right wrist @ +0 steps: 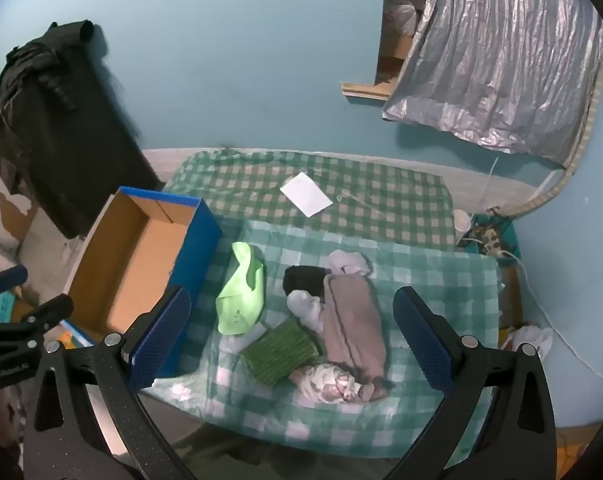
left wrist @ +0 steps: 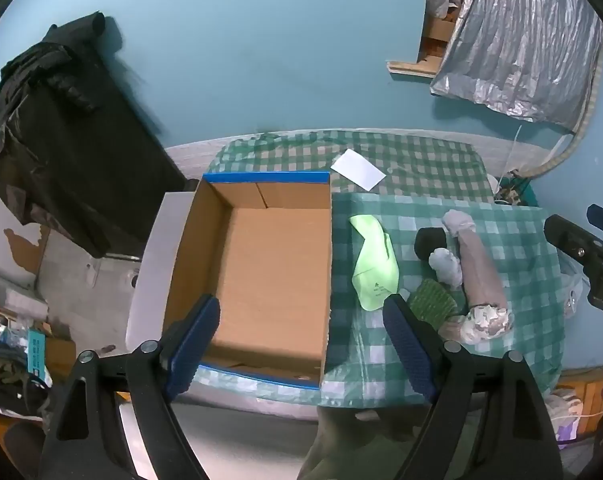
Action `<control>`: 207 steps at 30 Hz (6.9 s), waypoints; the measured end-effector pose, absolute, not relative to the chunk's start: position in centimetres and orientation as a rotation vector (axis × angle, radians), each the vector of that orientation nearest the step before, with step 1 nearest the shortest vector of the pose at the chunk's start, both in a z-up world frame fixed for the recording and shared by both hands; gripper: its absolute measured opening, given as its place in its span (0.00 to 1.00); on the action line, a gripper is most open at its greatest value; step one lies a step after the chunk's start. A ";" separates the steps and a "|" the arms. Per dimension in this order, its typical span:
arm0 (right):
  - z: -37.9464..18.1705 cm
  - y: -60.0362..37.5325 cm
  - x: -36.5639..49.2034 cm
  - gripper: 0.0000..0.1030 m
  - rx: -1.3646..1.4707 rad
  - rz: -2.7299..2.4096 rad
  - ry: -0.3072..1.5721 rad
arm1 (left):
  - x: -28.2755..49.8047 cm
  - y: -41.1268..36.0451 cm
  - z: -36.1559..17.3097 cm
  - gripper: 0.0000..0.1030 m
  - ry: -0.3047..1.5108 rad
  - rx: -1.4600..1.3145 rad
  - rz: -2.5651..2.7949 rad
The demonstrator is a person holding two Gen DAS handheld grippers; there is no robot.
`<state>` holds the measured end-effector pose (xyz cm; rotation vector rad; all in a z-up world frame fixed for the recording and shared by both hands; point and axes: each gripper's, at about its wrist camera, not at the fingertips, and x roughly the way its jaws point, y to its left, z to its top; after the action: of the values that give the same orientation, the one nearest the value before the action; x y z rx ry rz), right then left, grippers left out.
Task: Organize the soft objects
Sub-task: 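Move both tools toward the soft items on the checked table, then grasp the grey-pink towel with the right tool while the left tool approaches the plastic bundle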
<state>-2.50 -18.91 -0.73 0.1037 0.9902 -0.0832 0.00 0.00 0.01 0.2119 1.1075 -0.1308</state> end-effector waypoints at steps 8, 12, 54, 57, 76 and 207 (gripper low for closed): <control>-0.7 -19.1 -2.5 0.98 0.115 -0.074 0.992 | 0.0 -0.8 0.1 0.82 1.118 0.200 -0.118; -1.3 -19.1 -2.7 0.98 0.116 -0.073 0.994 | -0.2 -0.9 0.5 0.82 1.104 0.218 -0.121; -1.8 -19.3 -2.1 0.98 0.113 -0.057 1.025 | 0.5 -2.2 -0.3 0.82 1.124 0.228 -0.146; -1.8 -19.4 -2.1 0.98 0.113 -0.055 1.025 | 0.5 -2.5 -0.4 0.82 1.125 0.231 -0.151; -1.7 -19.5 -1.9 0.98 0.115 -0.057 1.028 | 0.2 -3.3 -0.4 0.82 1.117 0.236 -0.160; -26.6 -37.3 -3.8 0.64 0.474 -0.188 1.438 | -2.6 -23.3 -21.9 0.82 1.222 0.622 -0.652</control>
<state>-3.83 -37.30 -26.64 0.4743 1.4384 -0.1879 -2.56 -23.32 -21.88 0.6223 1.2224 -0.6521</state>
